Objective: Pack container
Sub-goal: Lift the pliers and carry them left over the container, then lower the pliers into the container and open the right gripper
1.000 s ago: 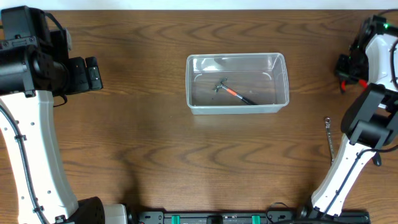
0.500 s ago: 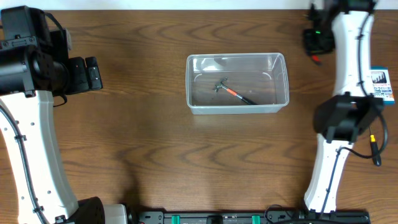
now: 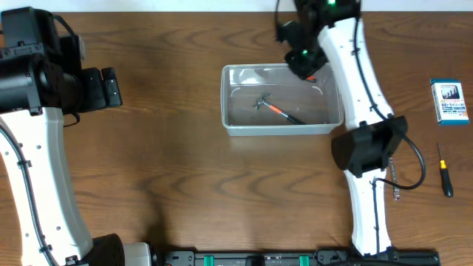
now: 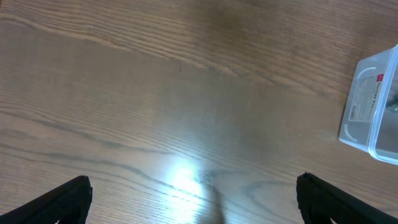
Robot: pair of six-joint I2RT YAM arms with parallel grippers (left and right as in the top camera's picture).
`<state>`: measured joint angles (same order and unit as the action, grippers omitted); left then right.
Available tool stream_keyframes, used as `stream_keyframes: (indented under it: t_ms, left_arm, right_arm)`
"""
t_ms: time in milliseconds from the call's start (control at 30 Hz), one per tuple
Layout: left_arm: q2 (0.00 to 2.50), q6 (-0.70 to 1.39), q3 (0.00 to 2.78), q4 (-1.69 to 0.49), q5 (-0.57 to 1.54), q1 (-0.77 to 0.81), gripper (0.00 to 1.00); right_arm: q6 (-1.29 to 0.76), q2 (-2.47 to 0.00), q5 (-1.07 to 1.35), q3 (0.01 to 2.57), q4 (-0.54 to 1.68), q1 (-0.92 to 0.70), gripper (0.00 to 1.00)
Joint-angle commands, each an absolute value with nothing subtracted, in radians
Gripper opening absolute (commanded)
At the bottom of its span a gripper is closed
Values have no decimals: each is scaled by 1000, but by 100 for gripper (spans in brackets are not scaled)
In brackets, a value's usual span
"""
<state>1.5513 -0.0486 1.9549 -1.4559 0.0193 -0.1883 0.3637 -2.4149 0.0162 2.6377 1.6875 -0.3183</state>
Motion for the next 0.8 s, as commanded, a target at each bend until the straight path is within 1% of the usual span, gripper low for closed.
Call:
stream_keyframes:
  t_ms: [0, 300, 767]
  left_arm:
    - [1555, -39, 1974, -1457, 18, -191, 98]
    - [1555, -39, 1974, -1457, 18, -191, 98]
    - [1555, -39, 1974, -1457, 18, -191, 98]
  right_arm:
    - [419, -2400, 45, 2655, 1696, -359, 8]
    - [477, -2402, 95, 2624, 1690, -392, 10]
    - [477, -2403, 121, 2410, 1588, -386, 11]
